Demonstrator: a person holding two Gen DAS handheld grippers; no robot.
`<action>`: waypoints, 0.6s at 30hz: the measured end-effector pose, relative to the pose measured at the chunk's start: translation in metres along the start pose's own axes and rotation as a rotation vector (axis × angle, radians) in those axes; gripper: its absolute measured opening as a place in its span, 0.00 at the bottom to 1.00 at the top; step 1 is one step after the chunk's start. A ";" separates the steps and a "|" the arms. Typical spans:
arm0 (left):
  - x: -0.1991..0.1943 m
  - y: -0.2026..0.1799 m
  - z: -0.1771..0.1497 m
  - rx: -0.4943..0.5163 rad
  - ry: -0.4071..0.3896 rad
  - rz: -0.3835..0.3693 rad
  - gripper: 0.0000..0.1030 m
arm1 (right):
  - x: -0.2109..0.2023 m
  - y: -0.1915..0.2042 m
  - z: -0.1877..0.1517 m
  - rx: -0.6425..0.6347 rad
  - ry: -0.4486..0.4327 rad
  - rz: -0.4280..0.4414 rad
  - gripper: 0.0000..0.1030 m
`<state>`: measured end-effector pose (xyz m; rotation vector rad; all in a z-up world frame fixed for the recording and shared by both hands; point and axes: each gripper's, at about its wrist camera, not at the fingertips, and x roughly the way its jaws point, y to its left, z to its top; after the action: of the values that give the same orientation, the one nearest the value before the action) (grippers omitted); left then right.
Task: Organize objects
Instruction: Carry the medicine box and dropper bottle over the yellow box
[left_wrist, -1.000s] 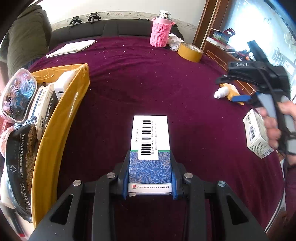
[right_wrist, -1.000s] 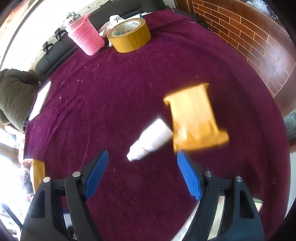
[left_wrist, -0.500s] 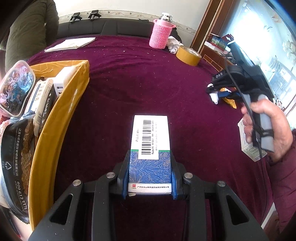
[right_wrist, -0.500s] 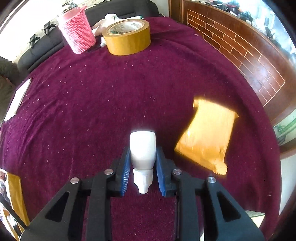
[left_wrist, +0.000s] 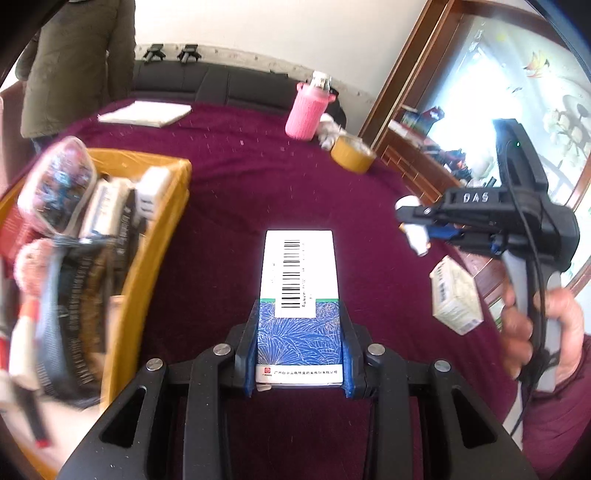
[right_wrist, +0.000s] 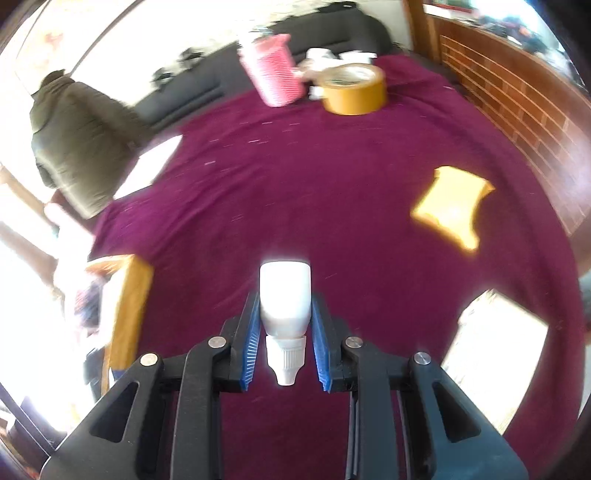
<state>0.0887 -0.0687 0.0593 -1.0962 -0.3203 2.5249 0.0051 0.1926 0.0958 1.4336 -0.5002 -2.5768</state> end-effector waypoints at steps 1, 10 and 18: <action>-0.009 0.002 0.000 -0.005 -0.009 0.003 0.28 | -0.003 0.011 -0.005 -0.020 0.002 0.028 0.23; -0.075 0.090 -0.001 -0.165 -0.071 0.200 0.29 | 0.002 0.111 -0.047 -0.202 0.059 0.197 0.23; -0.077 0.161 -0.012 -0.282 -0.053 0.321 0.29 | 0.042 0.183 -0.087 -0.301 0.170 0.280 0.23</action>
<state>0.1068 -0.2461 0.0458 -1.2738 -0.5695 2.8598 0.0511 -0.0086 0.0851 1.3534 -0.2529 -2.1797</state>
